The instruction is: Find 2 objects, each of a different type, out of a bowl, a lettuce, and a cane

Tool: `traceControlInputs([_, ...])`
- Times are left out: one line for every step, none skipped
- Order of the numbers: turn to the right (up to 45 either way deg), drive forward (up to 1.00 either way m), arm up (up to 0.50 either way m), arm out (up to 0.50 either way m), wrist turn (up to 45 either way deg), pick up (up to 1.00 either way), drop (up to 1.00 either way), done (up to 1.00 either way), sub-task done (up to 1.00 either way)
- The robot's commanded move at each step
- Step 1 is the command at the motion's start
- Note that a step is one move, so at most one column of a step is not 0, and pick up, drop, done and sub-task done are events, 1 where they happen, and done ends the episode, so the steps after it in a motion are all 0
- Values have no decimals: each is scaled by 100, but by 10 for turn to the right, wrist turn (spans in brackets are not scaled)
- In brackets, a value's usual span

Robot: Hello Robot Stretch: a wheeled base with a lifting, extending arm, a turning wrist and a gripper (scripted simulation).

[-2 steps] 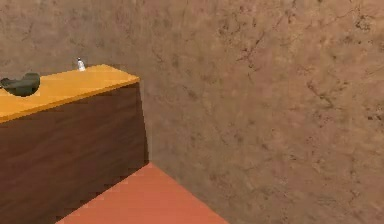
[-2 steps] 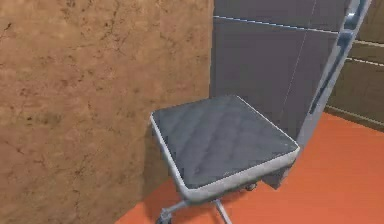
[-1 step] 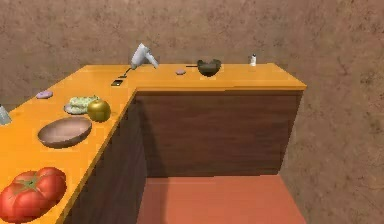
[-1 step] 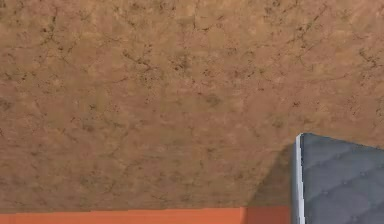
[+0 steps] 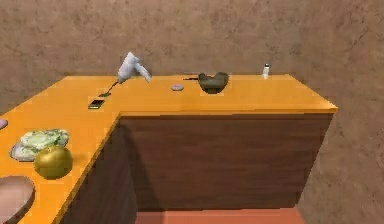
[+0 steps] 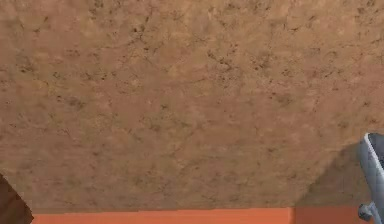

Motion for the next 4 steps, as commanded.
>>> traceControlInputs([-390, 0, 0, 0, 0, 0, 0, 0, 0])
traceControlInputs([0, 0, 0, 0, 0, 0, 0, 0, 100])
traceControlInputs([360, 0, 0, 0, 0, 0, 0, 0, 0])
traceControlInputs([0, 45, 0, 0, 0, 0, 0, 0, 0])
